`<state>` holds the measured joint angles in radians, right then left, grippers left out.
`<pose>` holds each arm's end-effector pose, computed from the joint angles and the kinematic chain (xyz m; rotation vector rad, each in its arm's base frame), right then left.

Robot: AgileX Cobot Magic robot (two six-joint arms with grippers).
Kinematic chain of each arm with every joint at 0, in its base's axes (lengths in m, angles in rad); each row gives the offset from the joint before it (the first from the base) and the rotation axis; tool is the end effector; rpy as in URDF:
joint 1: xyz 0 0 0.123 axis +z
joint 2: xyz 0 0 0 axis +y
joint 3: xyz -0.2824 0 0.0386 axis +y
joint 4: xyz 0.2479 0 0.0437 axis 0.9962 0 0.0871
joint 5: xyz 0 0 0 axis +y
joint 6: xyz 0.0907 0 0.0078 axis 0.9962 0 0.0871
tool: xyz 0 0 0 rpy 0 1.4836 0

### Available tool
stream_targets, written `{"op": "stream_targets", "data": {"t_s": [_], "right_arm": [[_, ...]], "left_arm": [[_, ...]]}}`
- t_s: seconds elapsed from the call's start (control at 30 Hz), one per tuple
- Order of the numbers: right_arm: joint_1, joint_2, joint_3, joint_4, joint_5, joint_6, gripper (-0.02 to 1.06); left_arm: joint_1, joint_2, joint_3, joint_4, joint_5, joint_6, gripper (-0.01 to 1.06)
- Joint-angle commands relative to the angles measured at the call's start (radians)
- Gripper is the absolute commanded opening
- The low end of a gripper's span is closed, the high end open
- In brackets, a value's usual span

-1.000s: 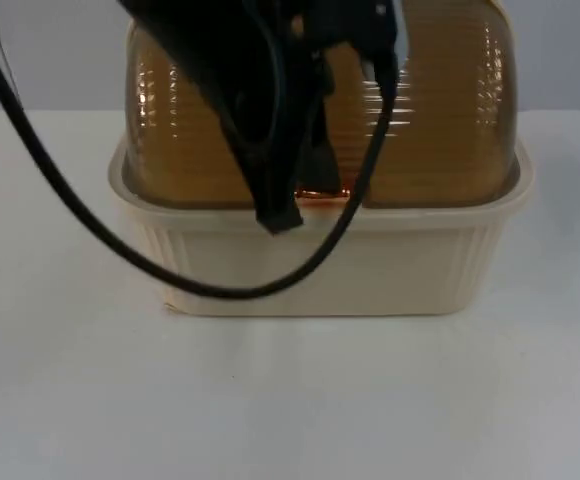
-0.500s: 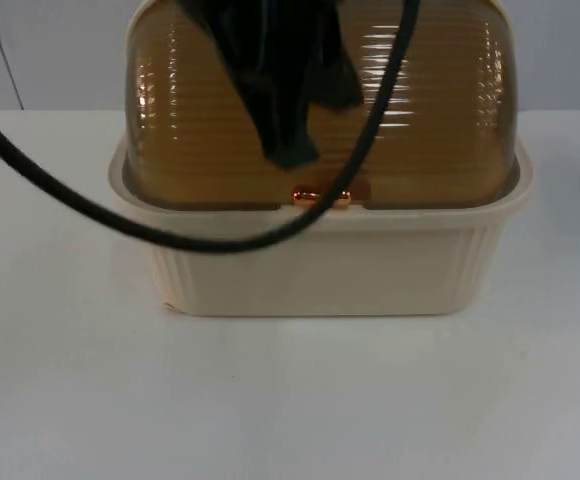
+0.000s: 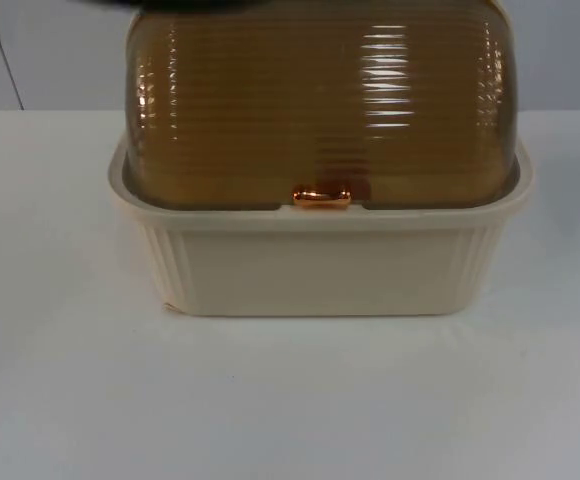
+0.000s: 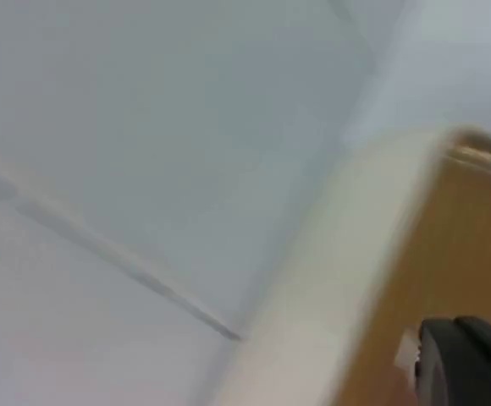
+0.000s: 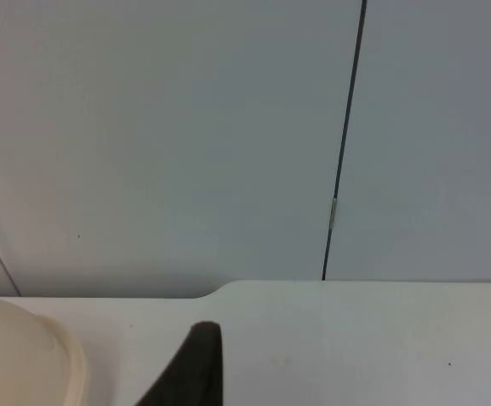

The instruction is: Open the box lid with the left hand, place the block into the box with the right hand, then close the box lid with the left hand.

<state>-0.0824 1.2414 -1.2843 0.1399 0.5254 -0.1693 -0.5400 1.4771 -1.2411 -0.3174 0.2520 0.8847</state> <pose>0.2745 -0.0163 0.4223 -0.0123 1.9608 -0.0171 0.2941 -0.1846 0.3578 1.0807 1.6335 -0.0522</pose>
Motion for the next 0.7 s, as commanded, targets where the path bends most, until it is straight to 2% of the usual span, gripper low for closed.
{"op": "stream_targets", "data": {"t_s": [0.0, 0.1, 0.13, 0.2, 0.33, 0.4, 0.43, 0.53, 0.67], "right_arm": [[0.003, -0.013, 0.002, 0.003, -0.008, -0.004, 1.05], [0.003, -0.013, 0.002, 0.003, -0.008, -0.004, 1.05], [0.003, -0.013, 0.002, 0.003, -0.008, -0.004, 1.05], [0.003, -0.013, 0.002, 0.005, -0.008, -0.004, 1.05], [0.003, -0.013, 0.002, 0.005, -0.008, -0.004, 1.05], [0.003, -0.013, 0.002, 0.005, -0.008, -0.004, 1.05], [0.003, -0.013, 0.002, 0.005, -0.008, -0.004, 1.05], [0.003, -0.013, 0.002, 0.024, -0.008, -0.004, 1.05], [0.003, -0.013, 0.002, 0.024, -0.008, -0.004, 1.05]], "left_arm": [[0.036, -0.044, 0.000, -0.014, -0.069, -0.088, 0.00], [0.125, -0.099, 0.000, -0.015, -0.142, -0.218, 0.00], [0.125, -0.099, 0.000, -0.015, -0.142, -0.218, 0.00], [0.210, -0.127, 0.000, -0.015, -0.167, -0.318, 0.00], [0.400, -0.152, 0.000, -0.015, -0.150, -0.568, 0.00], [0.415, -0.152, 0.000, -0.015, -0.144, -0.594, 0.00], [0.478, -0.150, 0.000, -0.015, -0.107, -0.644, 0.00], [0.556, -0.137, 0.004, -0.015, -0.039, -0.655, 0.00], [0.582, -0.137, 0.020, -0.004, 0.006, -0.655, 0.00]]}}
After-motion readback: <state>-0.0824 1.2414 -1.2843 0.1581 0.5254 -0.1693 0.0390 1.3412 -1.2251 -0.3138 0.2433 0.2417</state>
